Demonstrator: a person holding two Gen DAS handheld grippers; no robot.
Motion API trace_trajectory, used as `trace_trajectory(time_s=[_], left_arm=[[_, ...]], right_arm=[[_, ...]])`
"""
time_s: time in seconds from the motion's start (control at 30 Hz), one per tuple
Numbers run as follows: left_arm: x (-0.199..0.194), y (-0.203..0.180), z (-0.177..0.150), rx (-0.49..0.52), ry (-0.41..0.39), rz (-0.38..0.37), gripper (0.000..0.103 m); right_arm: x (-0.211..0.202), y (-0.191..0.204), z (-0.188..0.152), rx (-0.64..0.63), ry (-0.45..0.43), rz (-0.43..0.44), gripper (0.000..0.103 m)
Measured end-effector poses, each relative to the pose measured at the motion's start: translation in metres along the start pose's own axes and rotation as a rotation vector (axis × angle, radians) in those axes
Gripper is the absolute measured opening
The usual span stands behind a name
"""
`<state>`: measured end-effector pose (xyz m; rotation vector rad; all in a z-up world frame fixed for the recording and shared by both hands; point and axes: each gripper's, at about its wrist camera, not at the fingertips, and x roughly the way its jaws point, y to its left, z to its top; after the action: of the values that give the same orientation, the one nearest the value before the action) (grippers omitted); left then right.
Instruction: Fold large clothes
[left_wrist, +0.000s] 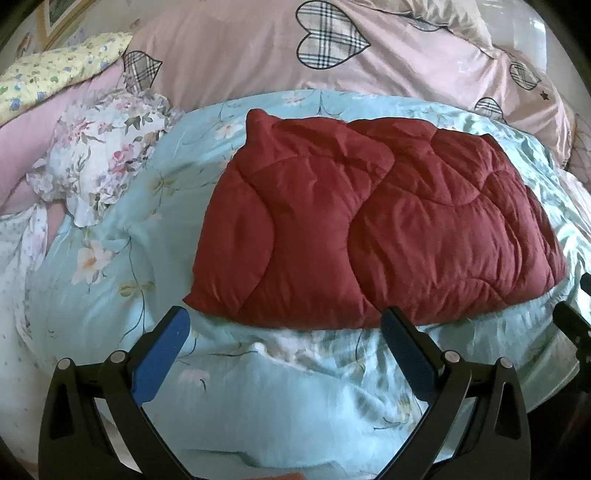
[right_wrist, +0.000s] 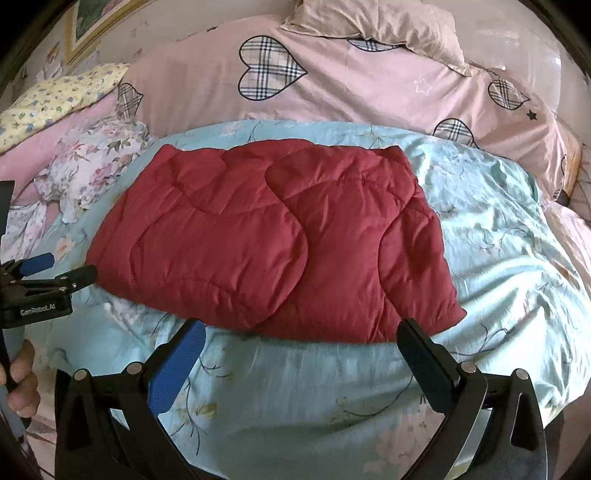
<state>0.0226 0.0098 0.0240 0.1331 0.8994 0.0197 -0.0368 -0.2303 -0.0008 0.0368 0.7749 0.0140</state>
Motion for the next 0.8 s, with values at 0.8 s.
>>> trace_trajectory(time_s=[0.8], left_arm=[[0.0, -0.016, 0.006, 0.044, -0.002, -0.008, 0.103]], right_arm=[[0.017, 0.0, 0.02, 0.024, 0.032, 0.039, 0.103]])
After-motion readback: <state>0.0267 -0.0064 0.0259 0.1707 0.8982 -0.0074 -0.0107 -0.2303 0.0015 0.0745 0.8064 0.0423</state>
